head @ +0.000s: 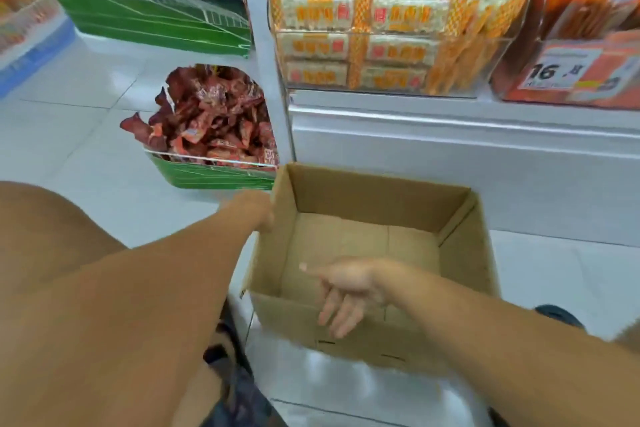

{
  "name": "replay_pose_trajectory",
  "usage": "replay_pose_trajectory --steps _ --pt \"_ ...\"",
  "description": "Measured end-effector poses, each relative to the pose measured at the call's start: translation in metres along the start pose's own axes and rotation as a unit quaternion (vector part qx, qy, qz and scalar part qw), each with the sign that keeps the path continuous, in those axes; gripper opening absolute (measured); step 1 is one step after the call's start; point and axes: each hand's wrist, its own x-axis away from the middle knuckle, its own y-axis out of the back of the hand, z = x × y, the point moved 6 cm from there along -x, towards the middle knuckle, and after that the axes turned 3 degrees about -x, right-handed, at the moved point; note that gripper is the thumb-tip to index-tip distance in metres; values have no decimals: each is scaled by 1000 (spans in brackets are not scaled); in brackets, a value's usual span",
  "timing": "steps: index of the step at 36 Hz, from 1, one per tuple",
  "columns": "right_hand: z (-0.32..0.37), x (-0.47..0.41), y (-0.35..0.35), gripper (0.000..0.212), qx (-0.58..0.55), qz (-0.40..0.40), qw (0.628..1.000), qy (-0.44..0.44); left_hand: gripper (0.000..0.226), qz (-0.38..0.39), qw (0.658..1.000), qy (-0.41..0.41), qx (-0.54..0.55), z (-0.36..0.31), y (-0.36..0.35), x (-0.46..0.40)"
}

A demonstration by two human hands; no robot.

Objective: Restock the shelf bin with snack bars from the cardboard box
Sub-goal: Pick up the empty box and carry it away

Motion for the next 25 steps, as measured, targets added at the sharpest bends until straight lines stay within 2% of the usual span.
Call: replay_pose_trajectory --steps 2,4,5,8,9,11,13,14,15,16,18,21,22,23,24,25 --pt "-16 -20 -17 107 -180 30 982 -40 51 43 998 28 46 8 -27 -12" --pt "-16 -36 -27 101 -316 19 948 -39 53 90 988 53 113 7 -52 -27" --pt "-12 -39 -27 93 -326 -11 945 -26 46 101 981 71 149 8 -61 -34" --pt "2 -48 -25 51 -211 -131 969 2 29 117 970 95 193 13 -72 -54" --pt "5 -53 -27 48 -171 -148 974 4 26 139 961 96 217 13 -72 -59" --pt "3 -52 -34 55 -102 -143 984 -17 23 196 942 95 256 10 -68 -63" --pt "-7 -43 -41 59 -126 -103 986 -33 19 235 930 94 268 5 -64 -61" --pt "-15 -35 -43 62 -194 -80 976 -51 17 252 923 93 274 0 -65 -58" --pt "-24 -27 -46 67 -293 -57 950 -87 17 273 918 89 274 -6 -66 -54" --pt "-31 -19 -49 69 -403 -41 907 -115 18 294 913 88 268 -14 -67 -48" --pt "-37 -7 -51 54 -546 -38 826 -134 14 326 904 85 263 -35 -68 -30" --pt "-52 2 -55 37 -654 -73 741 -137 5 348 897 88 256 -69 -61 5" --pt "-57 8 -55 35 -670 -85 724 -139 6 347 899 94 250 -79 -57 15" --pt "-63 18 -50 34 -666 -118 724 -135 9 343 901 98 246 -88 -51 24" --pt "-67 24 -48 39 -701 -120 694 -111 11 340 903 100 244 -96 -44 32" --pt "-73 28 -46 49 -717 -95 685 -92 13 337 904 100 242 -105 -35 39"
